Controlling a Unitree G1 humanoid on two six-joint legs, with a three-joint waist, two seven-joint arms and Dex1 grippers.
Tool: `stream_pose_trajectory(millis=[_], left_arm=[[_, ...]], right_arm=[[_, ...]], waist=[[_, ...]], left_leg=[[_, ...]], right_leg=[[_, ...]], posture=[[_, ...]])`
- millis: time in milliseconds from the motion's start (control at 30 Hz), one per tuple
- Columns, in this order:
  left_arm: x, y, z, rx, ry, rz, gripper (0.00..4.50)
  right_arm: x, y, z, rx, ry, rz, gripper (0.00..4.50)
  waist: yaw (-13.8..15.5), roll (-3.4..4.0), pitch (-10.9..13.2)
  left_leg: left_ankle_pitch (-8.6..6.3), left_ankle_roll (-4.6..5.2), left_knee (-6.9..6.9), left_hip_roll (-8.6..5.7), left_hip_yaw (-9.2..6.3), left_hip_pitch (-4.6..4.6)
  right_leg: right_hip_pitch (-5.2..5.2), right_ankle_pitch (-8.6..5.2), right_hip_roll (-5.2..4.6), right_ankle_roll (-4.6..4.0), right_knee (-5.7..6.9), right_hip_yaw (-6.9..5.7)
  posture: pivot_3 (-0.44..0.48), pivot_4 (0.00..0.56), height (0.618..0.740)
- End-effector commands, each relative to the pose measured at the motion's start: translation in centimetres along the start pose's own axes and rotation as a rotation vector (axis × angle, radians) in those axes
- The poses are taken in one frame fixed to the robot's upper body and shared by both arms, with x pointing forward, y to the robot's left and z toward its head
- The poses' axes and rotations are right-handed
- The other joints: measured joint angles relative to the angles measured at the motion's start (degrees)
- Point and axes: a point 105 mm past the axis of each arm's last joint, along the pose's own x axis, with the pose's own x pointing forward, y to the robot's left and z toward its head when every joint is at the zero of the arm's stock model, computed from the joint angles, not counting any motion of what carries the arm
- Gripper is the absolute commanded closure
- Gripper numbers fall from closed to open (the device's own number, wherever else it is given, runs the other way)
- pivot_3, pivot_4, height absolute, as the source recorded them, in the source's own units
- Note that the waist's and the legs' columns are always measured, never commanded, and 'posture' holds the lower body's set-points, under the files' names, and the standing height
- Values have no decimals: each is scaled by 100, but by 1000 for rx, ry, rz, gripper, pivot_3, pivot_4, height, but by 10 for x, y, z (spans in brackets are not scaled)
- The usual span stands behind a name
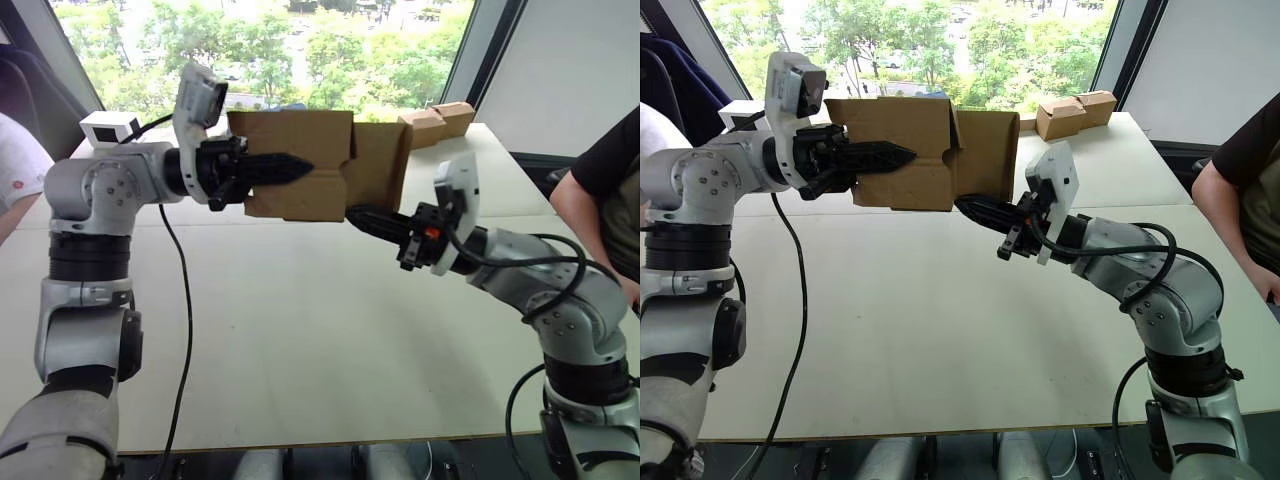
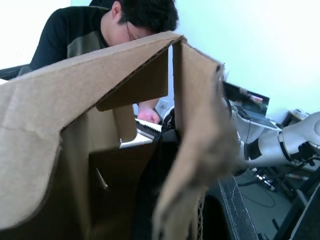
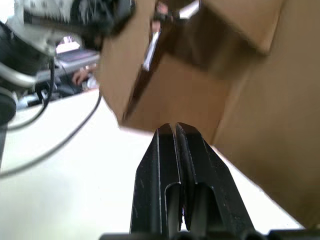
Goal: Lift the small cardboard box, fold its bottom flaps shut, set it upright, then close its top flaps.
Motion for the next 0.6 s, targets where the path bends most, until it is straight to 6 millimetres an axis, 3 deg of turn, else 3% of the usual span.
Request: stream_pose_trajectory(millis=[33,133,233,467,600], left_arm=[[-3,-4,14,58,-30,-2,4500],[-4,-3,14,56,-31,1,4500],[-3,-3,15,56,-38,-3,4500],[1,-4,16,61,-36,-25,4500],[3,-3,13,64,-15,-22,4500]], right_arm=[[-26,-7,34,-7,-95,-19,4445],[-38,-16,54,34,-173,-52,4445],[-51,-35,60,40,-191,-141,4445],[-64,-103,29,-24,-130,-473,4445],[-47,-105,11,-55,-69,-435,4445]], waist=[[2,0,0],[3,0,0],[1,0,0],[-3,0,0],[-12,2,0]], left_leg=[[0,0,0,0,0,0],[0,0,0,0,0,1],[0,0,0,2,0,1],[0,0,0,1,3,1],[1,-1,0,0,5,1]], right_leg=[[0,0,-1,0,1,0],[1,0,-1,0,0,0],[1,0,-2,0,0,0],[1,0,-1,0,0,0],[-1,0,0,0,2,1]], posture=[[0,150,740],[0,150,740],[0,150,740],[0,150,740],[0,150,740]])
